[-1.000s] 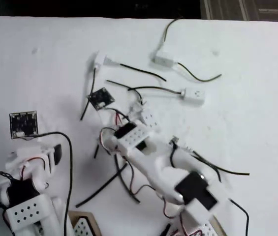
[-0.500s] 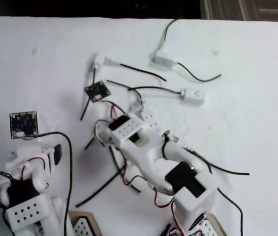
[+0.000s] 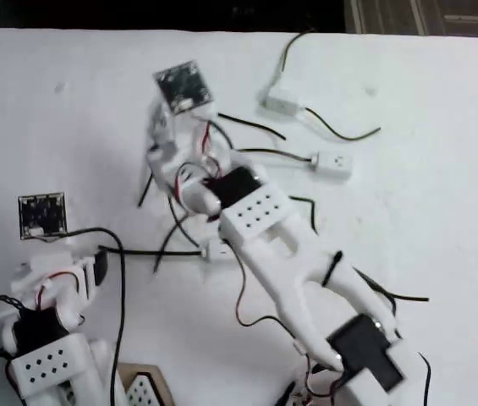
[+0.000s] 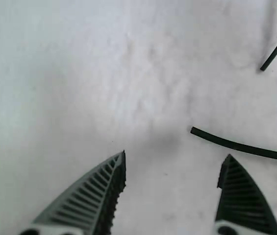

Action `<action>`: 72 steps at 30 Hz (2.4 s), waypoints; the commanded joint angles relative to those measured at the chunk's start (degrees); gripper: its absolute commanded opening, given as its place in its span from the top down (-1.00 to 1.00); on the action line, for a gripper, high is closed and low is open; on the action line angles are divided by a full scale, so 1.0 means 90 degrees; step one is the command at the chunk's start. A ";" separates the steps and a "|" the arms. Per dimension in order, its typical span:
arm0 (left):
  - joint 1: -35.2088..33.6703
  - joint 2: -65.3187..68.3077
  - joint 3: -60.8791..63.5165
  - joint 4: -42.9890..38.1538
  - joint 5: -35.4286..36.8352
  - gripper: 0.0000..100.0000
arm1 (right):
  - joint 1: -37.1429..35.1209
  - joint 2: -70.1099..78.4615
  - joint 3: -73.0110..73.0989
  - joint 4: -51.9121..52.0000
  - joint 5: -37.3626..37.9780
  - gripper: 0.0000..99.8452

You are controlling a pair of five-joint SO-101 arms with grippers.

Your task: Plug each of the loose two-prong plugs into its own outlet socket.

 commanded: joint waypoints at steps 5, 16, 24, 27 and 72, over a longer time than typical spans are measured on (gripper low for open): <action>-0.0015 -0.0073 -0.0020 -0.0117 -0.0010 0.40 | 0.0220 -0.1021 -0.0303 -0.0239 -0.0049 0.97; -0.0015 -0.0073 -0.0020 -0.0117 -0.0010 0.40 | 0.0952 -0.2906 -0.0303 0.1919 0.0059 0.97; -0.0015 -0.0073 -0.0020 -0.0117 -0.0010 0.40 | 0.2134 -0.3219 -0.0234 0.4557 0.2755 0.97; -0.0015 -0.0073 -0.0020 -0.0117 -0.0010 0.40 | 0.2300 -0.3219 0.0166 0.5319 0.4864 0.97; -0.0005 -0.0073 0.0000 -0.0117 -0.0010 0.40 | 0.2476 -0.3209 0.4581 0.3473 -0.0996 0.69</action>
